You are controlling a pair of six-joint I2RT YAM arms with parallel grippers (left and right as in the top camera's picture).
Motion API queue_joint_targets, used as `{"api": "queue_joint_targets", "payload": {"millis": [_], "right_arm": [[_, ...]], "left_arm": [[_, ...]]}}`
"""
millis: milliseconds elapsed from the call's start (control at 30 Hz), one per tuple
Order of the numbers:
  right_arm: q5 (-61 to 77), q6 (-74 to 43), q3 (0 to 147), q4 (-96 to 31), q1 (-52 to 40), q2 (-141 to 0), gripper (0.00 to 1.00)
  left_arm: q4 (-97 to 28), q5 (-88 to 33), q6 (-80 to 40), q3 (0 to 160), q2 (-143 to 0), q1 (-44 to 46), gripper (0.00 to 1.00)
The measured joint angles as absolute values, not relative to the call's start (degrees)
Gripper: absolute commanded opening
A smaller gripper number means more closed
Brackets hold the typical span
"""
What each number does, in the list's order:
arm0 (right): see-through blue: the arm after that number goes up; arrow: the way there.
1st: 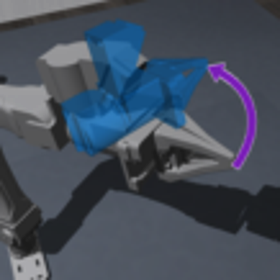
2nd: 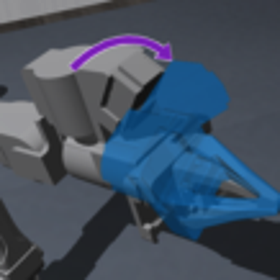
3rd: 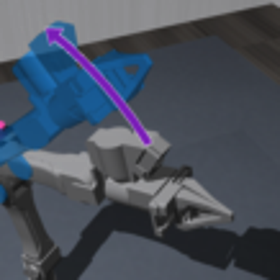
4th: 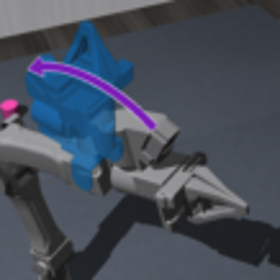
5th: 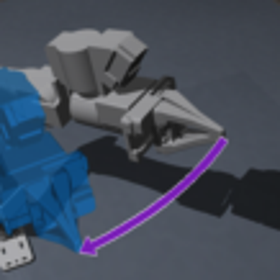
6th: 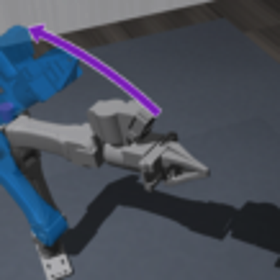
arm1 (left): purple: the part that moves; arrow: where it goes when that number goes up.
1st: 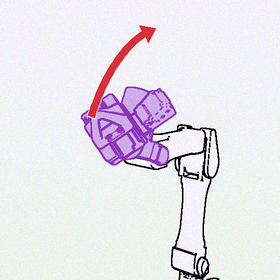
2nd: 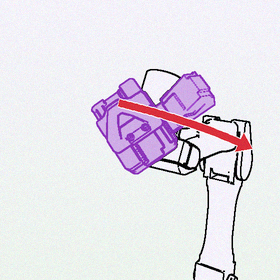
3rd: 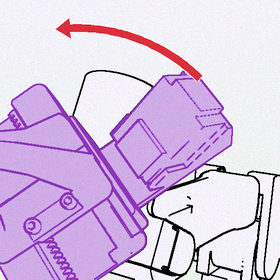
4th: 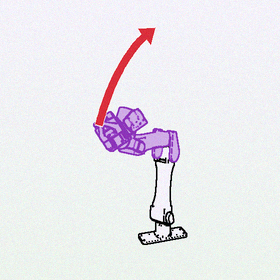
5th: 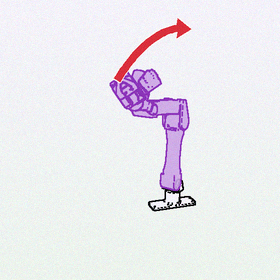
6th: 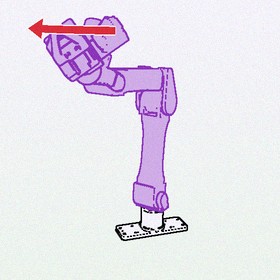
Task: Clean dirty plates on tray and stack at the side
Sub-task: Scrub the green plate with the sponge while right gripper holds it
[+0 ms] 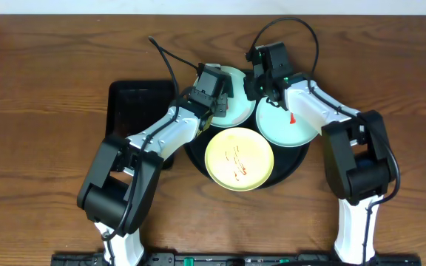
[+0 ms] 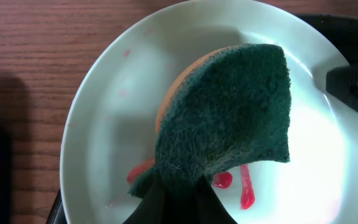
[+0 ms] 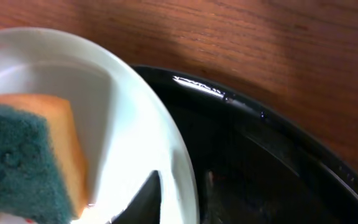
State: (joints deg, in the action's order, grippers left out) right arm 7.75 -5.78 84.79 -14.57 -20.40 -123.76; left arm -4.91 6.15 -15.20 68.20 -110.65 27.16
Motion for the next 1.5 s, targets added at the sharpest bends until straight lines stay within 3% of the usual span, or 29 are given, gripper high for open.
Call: {"api": "queue_joint_targets", "payload": {"millis": [67, 900, 1500], "right_arm": [[7.4, -6.2, 85.0, -14.3, -20.4, -124.3, 0.01], [9.6, -21.6, 85.0, -14.0, -20.3, -124.8, 0.01], [10.4, -23.6, 85.0, -14.0, -20.4, -124.8, 0.01]], "left_arm": [[-4.9, 6.2, -15.2, 68.2, -110.7, 27.2, 0.07], [-8.8, 3.0, -16.5, 68.2, -110.1, 27.2, 0.07], [-6.7, 6.3, -16.0, 68.3, -111.2, 27.1, 0.07]]}}
